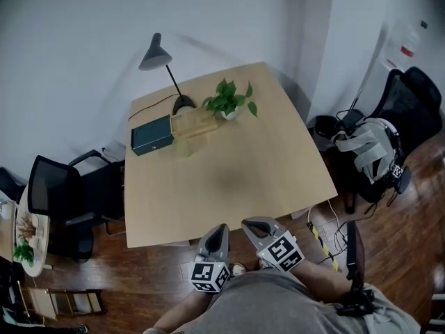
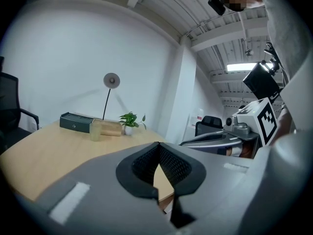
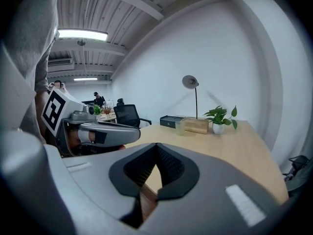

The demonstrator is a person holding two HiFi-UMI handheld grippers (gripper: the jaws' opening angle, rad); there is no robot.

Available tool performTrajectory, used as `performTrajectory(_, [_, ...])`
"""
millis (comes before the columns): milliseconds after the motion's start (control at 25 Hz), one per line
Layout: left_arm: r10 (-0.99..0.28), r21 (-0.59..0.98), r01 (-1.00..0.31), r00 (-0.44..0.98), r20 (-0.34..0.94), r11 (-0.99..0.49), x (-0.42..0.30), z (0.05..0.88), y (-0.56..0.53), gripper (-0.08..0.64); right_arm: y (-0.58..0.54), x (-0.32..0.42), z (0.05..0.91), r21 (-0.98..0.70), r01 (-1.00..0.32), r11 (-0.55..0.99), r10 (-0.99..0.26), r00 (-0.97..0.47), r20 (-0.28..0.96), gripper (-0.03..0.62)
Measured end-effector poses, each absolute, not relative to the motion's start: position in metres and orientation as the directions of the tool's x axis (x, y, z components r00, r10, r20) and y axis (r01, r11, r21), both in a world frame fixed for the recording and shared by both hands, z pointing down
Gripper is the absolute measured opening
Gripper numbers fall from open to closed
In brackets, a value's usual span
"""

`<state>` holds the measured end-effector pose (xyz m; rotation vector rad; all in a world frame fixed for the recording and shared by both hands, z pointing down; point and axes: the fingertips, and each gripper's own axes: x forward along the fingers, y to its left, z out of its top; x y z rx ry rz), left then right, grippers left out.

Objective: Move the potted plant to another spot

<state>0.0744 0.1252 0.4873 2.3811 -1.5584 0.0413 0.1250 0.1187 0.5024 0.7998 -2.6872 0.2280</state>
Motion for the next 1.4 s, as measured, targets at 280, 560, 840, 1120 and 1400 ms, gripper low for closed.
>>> performTrajectory(280, [-0.877, 0.232, -0.884, 0.447, 0.176, -0.405, 0.07, 0.487, 0.125, -0.006, 0.125, 0.114, 0.504, -0.074, -0.584, 0.808, -0.527, -0.774, 0.35, 0.005])
performTrajectory(560, [-0.87, 0.236, -0.878, 0.46, 0.176, -0.416, 0.07, 0.484, 0.125, -0.006, 0.129, 0.114, 0.504, -0.086, -0.597, 0.797, -0.536, -0.766, 0.355, 0.005])
performTrajectory(840, [-0.867, 0.232, -0.875, 0.468, 0.173, -0.426, 0.072, 0.482, 0.126, -0.006, 0.128, 0.114, 0.501, -0.06, -0.595, 0.801, -0.539, -0.762, 0.36, 0.005])
performTrajectory(1120, [-0.869, 0.232, -0.876, 0.464, 0.17, -0.422, 0.07, 0.478, 0.125, -0.006, 0.128, 0.11, 0.493, -0.055, -0.585, 0.81, -0.533, -0.771, 0.35, 0.005])
performTrajectory(1400, [-0.871, 0.231, -0.878, 0.461, 0.172, -0.419, 0.072, 0.479, 0.13, -0.006, 0.129, 0.112, 0.49, -0.047, -0.587, 0.808, -0.539, -0.77, 0.342, 0.005])
